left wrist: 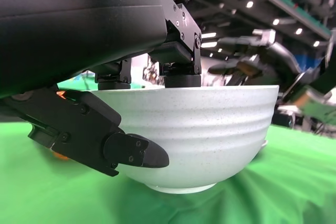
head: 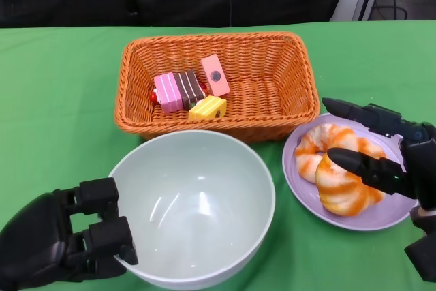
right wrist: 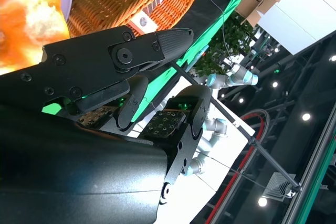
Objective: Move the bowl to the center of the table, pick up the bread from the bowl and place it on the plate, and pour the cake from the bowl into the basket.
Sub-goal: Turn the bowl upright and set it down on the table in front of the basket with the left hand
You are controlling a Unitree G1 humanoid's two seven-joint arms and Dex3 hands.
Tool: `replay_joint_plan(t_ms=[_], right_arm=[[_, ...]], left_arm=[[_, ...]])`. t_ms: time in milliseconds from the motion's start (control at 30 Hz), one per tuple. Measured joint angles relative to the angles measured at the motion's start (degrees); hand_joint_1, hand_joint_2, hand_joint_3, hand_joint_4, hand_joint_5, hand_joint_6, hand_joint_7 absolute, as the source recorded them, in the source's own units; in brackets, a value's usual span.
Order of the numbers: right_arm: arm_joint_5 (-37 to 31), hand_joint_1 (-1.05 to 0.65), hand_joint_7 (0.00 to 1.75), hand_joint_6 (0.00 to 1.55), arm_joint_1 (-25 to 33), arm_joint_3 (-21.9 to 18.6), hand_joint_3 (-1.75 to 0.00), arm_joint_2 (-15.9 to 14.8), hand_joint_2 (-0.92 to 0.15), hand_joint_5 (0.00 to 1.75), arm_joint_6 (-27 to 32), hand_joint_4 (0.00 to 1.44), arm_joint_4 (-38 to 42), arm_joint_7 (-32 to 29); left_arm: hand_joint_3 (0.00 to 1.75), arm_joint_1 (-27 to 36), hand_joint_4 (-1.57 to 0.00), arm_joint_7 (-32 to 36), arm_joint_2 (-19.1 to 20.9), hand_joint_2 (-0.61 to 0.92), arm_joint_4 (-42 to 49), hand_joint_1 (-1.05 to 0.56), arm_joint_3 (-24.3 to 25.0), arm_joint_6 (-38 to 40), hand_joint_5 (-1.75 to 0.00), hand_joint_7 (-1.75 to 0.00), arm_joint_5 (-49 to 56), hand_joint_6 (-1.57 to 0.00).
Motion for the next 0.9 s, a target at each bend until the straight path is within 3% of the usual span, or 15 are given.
replay_joint_plan(t_ms=[133,233,267,367,467,567,667,900], right_arm=[[0.1,-0.53,0.01,0.76,0.1,0.0,-0.10,0.1,-0.92,0.30,-0.1,0.91,0.0,0.1],[0.0,-0.54,0.01,0.76,0.1,0.0,-0.10,0.1,-0.92,0.31,-0.1,0.92,-0.1,0.1],[0.0,-0.54,0.01,0.76,0.1,-0.1,-0.10,0.2,-0.92,0.31,-0.1,0.91,-0.1,0.1],[0.0,-0.54,0.01,0.76,0.3,-0.1,-0.10,0.3,-0.92,0.31,-0.1,0.90,-0.2,0.1],[0.0,-0.54,0.01,0.76,0.4,-0.1,-0.09,0.3,-0.92,0.32,-0.2,0.90,-0.3,0.1],[-0.1,-0.53,0.01,0.77,0.5,-0.2,-0.08,0.5,-0.92,0.32,-0.2,0.90,-0.4,0.0],[-0.2,-0.55,0.01,0.77,0.5,-0.3,-0.09,0.8,-0.92,0.33,-0.2,0.90,-0.5,-0.1],[-0.9,-0.54,0.01,0.76,0.6,-0.9,-0.10,0.9,-0.92,0.34,-0.2,0.89,-0.9,-0.9]], left_arm=[[0.22,-1.9,-0.46,-3.9,0.0,0.92,3.0,-0.19,-0.8,-0.3,-1.75,-1.37,-0.7,-0.55],[0.05,-2.4,-0.48,-8.3,0.0,0.92,3.9,-0.20,-0.7,-0.2,-1.70,-1.06,-2.9,-0.70],[0.03,-2.5,-0.51,-9.8,0.0,0.92,4.0,-0.21,-0.6,-0.1,-1.62,-0.87,-3.4,-0.77],[0.06,-2.5,-0.60,-14.3,0.0,0.92,4.2,-0.23,-0.3,0.1,-1.36,-0.44,-5.5,-0.92],[0.12,-2.5,-0.69,-17.5,0.0,0.92,4.2,-0.24,0.2,0.2,-1.10,-0.23,-7.4,-0.97],[0.14,-2.5,-0.71,-19.4,-0.1,0.92,4.2,-0.26,0.9,0.2,-1.00,-0.17,-8.0,-0.98],[0.16,-2.4,-0.77,-20.6,-0.3,0.92,4.2,-0.28,1.1,0.2,-0.76,-0.10,-8.8,-0.98],[0.21,-2.3,-0.74,-22.3,-0.8,0.92,4.2,-0.30,1.8,0.4,-0.66,-0.04,-9.9,-0.91]])
